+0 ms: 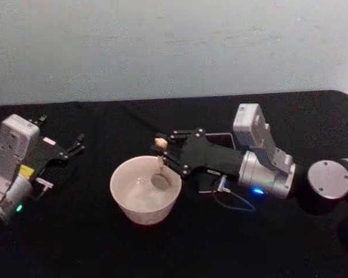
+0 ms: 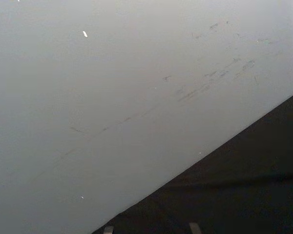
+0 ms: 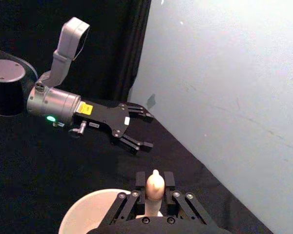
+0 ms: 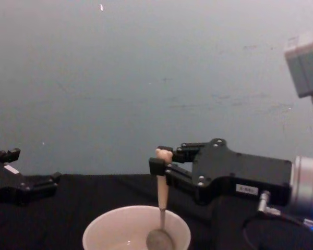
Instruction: Pick up the stirring spoon with one hand, stir inside the cup, then place it back in its original position.
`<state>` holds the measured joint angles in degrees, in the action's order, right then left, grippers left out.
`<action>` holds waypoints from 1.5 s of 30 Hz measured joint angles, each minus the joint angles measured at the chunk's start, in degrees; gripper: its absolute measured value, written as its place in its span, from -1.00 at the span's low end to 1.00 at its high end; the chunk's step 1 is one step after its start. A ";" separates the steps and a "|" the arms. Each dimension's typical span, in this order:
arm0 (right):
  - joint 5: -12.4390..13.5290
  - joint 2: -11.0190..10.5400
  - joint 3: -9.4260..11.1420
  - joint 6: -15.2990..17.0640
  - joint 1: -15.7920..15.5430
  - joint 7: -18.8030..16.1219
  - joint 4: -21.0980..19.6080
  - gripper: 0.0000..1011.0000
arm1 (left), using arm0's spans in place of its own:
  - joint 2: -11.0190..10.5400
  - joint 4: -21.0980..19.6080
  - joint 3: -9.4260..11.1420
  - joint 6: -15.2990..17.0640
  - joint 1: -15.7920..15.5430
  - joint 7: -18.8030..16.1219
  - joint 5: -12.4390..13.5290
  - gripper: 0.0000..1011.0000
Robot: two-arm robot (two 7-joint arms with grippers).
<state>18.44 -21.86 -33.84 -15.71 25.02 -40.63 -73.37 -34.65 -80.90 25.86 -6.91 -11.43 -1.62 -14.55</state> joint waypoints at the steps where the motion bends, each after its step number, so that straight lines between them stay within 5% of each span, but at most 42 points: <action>1: 0.26 -0.51 0.25 0.19 -0.54 0.01 -0.94 -0.58 | 0.00 0.00 0.00 0.00 0.00 0.00 0.00 0.98; 9: 1.37 -2.48 0.56 1.17 -2.88 -0.71 -4.63 -0.58 | 0.00 0.00 0.00 0.00 0.00 0.00 0.00 0.98; 18: 2.06 -2.06 -1.03 1.61 -3.33 -2.19 -5.78 -0.58 | 0.00 0.00 0.00 0.00 0.00 0.00 0.00 0.98; 32: 0.92 2.24 -2.44 1.32 0.05 -0.49 -0.06 -0.58 | 0.00 0.00 0.00 0.00 0.00 0.00 0.00 0.98; 45: -0.20 3.03 -1.23 1.23 1.18 1.23 2.21 -0.58 | 0.00 0.00 0.00 0.00 0.00 0.00 0.00 0.98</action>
<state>18.24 -18.83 -35.07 -14.48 26.20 -39.40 -71.16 -34.65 -80.90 25.86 -6.91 -11.43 -1.62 -14.55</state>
